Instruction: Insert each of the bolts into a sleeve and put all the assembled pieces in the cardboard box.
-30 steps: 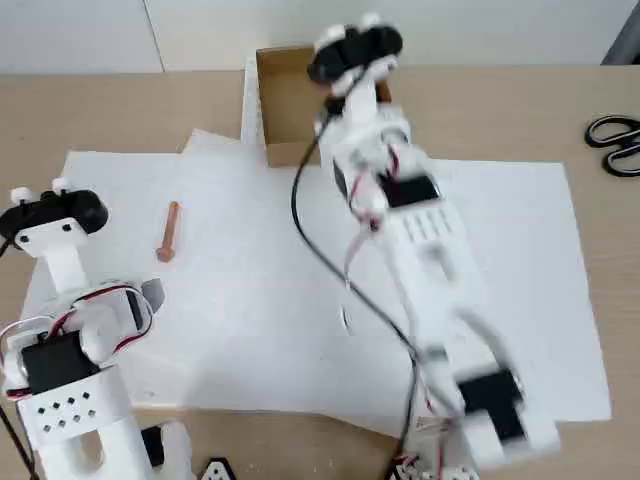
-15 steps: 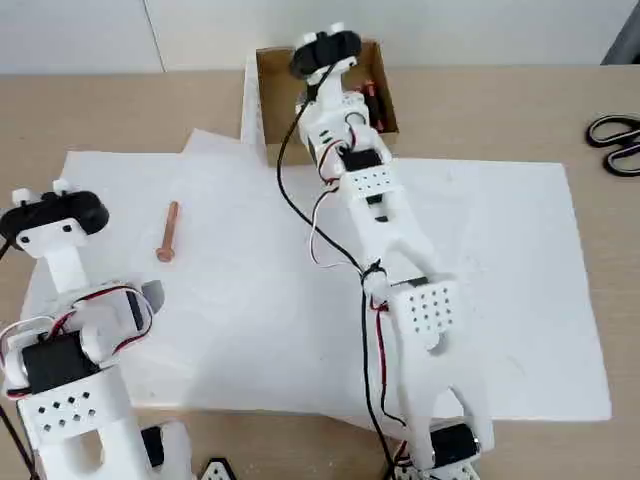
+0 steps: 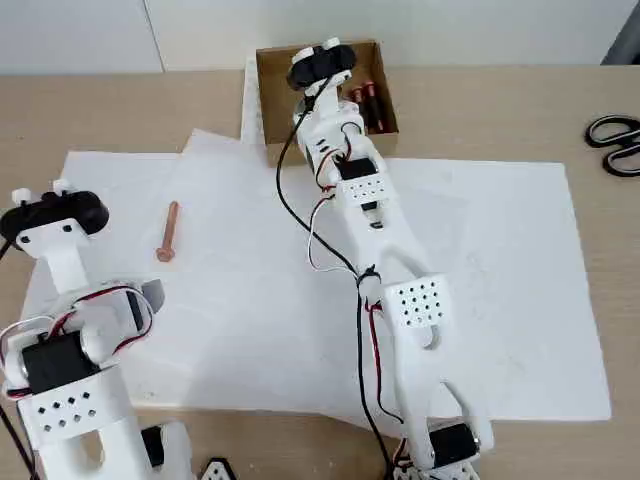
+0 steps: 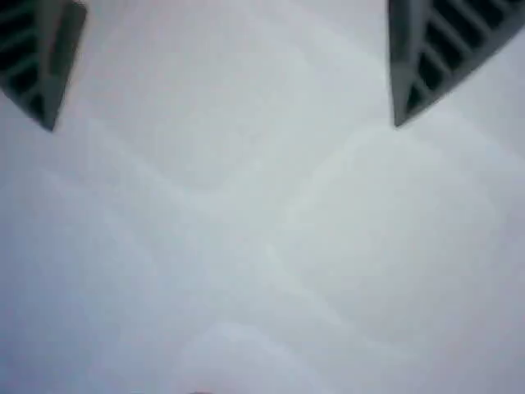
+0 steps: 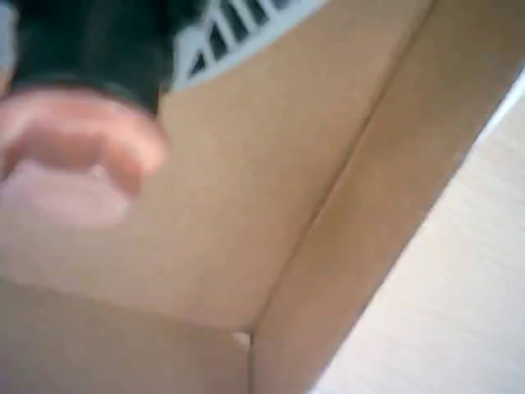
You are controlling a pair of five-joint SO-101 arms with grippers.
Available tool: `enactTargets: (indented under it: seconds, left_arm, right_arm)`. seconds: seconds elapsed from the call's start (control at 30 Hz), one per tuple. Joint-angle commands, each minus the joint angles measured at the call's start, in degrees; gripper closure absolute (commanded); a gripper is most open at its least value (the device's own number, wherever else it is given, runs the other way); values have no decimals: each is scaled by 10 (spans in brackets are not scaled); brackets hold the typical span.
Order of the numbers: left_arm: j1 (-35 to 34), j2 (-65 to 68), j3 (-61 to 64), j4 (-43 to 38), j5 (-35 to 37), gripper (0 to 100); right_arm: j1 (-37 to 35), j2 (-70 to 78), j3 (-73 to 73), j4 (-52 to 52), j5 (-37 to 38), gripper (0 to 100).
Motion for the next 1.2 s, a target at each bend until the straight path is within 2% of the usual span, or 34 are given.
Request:
enactTargets:
  seconds: [0.0, 0.17, 0.43, 0.5, 0.63, 0.8, 1.07, 1.17]
  left_arm:
    - [1, -6, -2, -12, -4, 752]
    - [1, -6, -2, -12, -4, 752]
    - [1, -6, -2, -12, -4, 752]
    - [1, -6, -2, -12, -4, 752]
    - [1, -6, -2, -12, -4, 752]
    - [1, -4, -1, -12, -5, 752]
    - [-2, -4, 1, -16, -5, 752]
    - [-2, -5, 22, -29, -5, 752]
  right_arm:
    - [5, -13, -40, -10, 4, 877]
    - [4, -13, -43, 21, 4, 758]
    - [26, -18, -78, 28, 4, 749]
    - [37, -18, -111, 65, 4, 749]
    - [63, -18, -237, 209, 4, 750]
    - [82, -17, -427, 442, 3, 750]
    - [91, -124, -422, 740, -5, 750]
    - [91, -145, -422, 798, -42, 750]
